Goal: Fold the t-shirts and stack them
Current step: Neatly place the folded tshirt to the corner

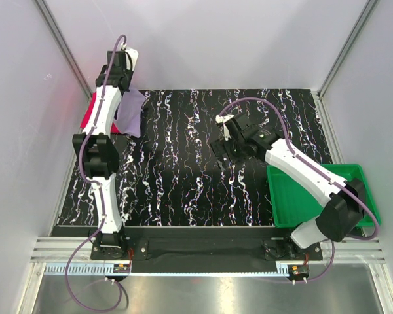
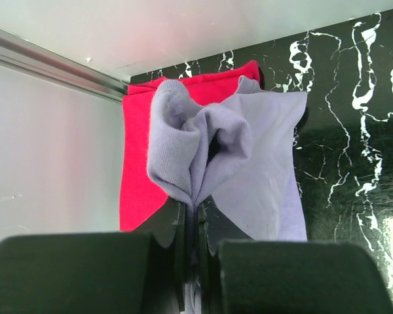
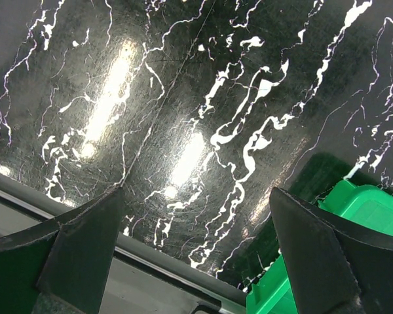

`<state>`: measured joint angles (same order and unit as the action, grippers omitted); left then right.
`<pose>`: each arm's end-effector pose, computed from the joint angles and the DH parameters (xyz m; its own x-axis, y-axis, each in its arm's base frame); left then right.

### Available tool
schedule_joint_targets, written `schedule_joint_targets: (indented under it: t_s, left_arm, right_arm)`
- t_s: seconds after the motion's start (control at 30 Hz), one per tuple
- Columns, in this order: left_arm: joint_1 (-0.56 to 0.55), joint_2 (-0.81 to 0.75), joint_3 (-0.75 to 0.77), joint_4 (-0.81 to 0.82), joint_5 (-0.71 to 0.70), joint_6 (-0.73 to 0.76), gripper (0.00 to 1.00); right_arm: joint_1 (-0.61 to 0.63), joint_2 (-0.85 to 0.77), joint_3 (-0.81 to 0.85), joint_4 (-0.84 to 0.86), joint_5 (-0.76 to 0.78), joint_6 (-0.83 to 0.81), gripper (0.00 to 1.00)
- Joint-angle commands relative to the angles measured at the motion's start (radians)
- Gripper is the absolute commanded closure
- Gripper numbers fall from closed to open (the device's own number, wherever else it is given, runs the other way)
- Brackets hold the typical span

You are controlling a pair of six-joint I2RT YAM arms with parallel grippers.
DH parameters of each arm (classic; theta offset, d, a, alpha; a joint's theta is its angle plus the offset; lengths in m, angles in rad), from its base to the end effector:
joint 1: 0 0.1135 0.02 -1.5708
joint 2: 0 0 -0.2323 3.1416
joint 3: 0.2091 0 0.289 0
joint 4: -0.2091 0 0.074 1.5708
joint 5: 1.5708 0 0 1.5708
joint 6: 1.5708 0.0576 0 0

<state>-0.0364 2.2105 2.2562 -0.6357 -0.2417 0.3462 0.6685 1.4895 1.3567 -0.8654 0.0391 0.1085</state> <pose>0.5464 -0.0061 0.3004 -0.5785 0.3508 -0.7365 0.0349 0.9127 0.4072 0.2844 0.2217 0.2565 -0.7210 -0.4315 -0.5422 -0.5277 0.8490 0.0260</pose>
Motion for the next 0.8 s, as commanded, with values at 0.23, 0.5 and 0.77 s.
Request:
schedule_joint_targets:
  t_s: [0.23, 0.5, 0.77]
  left_arm:
    - [0.033, 0.021, 0.06, 0.07, 0.036, 0.057, 1.0]
    - [0.035, -0.057, 0.008, 0.082, 0.022, 0.068, 1.0]
    - [0.056, -0.113, -0.052, 0.099, 0.031, 0.082, 1.0]
  right_arm:
    - [-0.012, 0.043, 0.068, -0.009, -0.03, -0.003, 0.0]
    - [-0.014, 0.072, 0.102, -0.011, -0.036, -0.001, 0.0]
    - [-0.014, 0.046, 0.093, -0.017, -0.031, -0.001, 0.0]
